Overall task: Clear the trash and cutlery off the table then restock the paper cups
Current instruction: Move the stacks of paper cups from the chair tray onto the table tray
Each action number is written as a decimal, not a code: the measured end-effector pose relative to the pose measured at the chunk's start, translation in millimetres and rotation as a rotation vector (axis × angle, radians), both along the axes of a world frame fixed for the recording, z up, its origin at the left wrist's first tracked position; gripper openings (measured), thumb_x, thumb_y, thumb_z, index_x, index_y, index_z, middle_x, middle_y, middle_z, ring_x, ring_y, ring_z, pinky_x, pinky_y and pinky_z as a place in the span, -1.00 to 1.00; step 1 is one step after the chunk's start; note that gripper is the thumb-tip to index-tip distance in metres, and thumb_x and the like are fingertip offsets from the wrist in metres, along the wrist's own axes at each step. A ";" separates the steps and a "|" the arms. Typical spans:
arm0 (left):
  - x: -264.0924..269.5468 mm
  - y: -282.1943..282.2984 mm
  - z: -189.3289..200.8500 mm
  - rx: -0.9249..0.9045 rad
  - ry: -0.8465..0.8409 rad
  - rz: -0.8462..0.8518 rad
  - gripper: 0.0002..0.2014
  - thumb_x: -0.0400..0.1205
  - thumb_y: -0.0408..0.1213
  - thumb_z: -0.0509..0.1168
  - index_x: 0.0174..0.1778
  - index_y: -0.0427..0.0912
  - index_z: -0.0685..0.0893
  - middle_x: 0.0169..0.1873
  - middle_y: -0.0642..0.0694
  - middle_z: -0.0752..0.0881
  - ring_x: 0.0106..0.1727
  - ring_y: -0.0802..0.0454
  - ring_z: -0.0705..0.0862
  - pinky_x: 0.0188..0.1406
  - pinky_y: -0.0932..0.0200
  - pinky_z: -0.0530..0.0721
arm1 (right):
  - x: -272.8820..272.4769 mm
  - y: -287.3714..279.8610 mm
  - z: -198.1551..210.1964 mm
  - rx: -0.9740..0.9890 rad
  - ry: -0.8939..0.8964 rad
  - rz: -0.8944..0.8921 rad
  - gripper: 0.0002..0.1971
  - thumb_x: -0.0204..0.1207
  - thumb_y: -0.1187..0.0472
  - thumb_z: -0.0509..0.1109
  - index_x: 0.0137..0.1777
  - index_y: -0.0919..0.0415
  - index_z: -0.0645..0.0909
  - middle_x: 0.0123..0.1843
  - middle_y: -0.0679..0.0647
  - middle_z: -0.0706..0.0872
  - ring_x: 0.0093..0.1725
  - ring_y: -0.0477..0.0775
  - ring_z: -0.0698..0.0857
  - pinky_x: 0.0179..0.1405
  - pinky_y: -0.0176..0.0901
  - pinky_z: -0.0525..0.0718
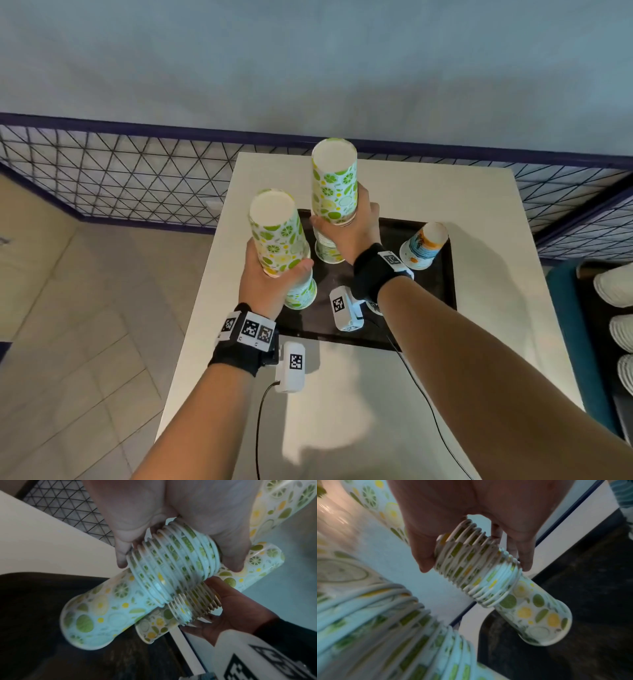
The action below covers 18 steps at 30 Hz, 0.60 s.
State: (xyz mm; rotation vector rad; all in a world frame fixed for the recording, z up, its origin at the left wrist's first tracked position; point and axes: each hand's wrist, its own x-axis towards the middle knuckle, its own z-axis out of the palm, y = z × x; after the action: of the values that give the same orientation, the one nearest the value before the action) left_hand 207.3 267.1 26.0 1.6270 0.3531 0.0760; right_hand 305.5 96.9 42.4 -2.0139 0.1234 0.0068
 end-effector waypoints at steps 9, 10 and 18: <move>-4.4 3.9 -45.8 0.131 0.176 -0.092 -0.06 0.20 0.11 0.75 0.49 0.19 0.49 0.31 0.12 0.75 0.34 0.02 0.73 0.41 -0.14 0.69 | -3.0 7.1 -46.9 -0.091 0.192 -0.003 -0.02 0.20 -0.08 0.75 0.60 -0.15 0.29 0.45 -0.02 0.60 0.38 0.05 0.63 0.41 0.09 0.66; -5.2 3.1 -47.4 0.149 0.196 -0.090 -0.08 0.20 0.08 0.75 0.48 0.20 0.48 0.29 0.14 0.75 0.33 0.02 0.72 0.39 -0.06 0.68 | -3.4 7.9 -48.3 -0.095 0.212 -0.005 -0.02 0.20 -0.09 0.74 0.59 -0.16 0.29 0.45 -0.04 0.62 0.41 0.08 0.65 0.41 0.13 0.67; -1.3 -1.5 -45.4 0.122 0.212 -0.086 0.06 0.06 0.27 0.74 0.49 0.35 0.42 0.41 0.08 0.69 0.44 -0.03 0.67 0.47 -0.22 0.65 | 0.7 3.7 -37.3 -0.145 0.299 0.034 -0.01 0.29 -0.01 0.74 0.64 -0.05 0.23 0.43 0.02 0.67 0.41 0.17 0.67 0.34 0.00 0.63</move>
State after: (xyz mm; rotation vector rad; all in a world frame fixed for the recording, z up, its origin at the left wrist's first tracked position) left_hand 206.0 265.6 -19.4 1.7738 0.4476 -0.1440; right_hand 306.1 100.6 5.1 -2.1488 0.2868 0.3303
